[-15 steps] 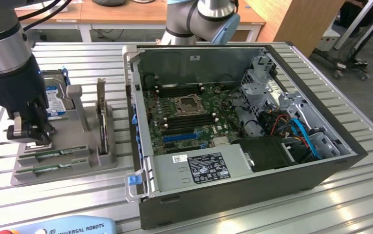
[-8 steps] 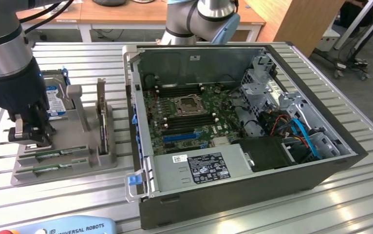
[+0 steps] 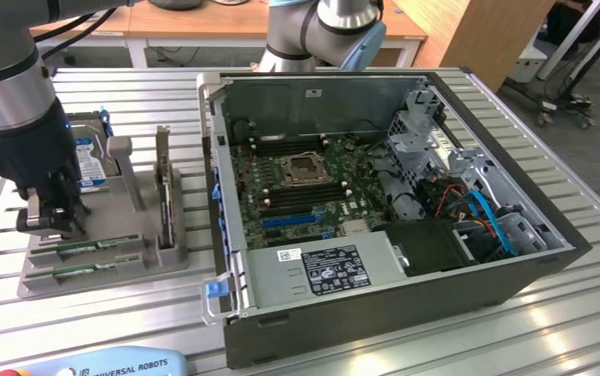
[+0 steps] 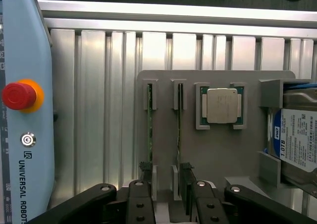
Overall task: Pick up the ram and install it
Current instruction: 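Pick up the ram and move it above insertion slot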
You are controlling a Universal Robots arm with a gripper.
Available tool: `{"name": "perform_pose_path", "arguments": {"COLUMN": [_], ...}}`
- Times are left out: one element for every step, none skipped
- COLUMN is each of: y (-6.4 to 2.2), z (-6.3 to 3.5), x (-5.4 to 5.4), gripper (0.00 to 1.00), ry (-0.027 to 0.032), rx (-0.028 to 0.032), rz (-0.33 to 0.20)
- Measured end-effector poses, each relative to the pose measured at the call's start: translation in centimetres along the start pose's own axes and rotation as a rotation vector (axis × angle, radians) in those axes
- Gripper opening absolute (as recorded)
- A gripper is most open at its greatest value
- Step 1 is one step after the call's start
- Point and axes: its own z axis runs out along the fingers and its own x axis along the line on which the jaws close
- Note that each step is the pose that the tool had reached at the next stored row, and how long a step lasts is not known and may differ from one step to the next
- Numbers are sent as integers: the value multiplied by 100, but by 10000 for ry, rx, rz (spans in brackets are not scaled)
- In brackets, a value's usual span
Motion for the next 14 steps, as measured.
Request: {"name": "perform_pose_path", "arguments": {"y": [0,0,0,0,0,0,0,0,-1,-1,0,0,0,0], "z": [0,0,1,1,2,2,3,2,2,2,1,2,1,1], "x": [0,0,0,0,0,0,2,5,10,17,24,33,40,44], "gripper": [36,36,36,36,36,36,36,36,36,36,36,36,36,36], "ry": [0,1,0,-1,-1,-1,-3,-2,-2,-1,-1,-2,-1,-1], "rx": [-1,0,0,2,2,2,4,3,4,2,2,2,2,1], "rz": [0,0,0,0,0,1,0,0,-2,-2,0,0,-1,-1]}}
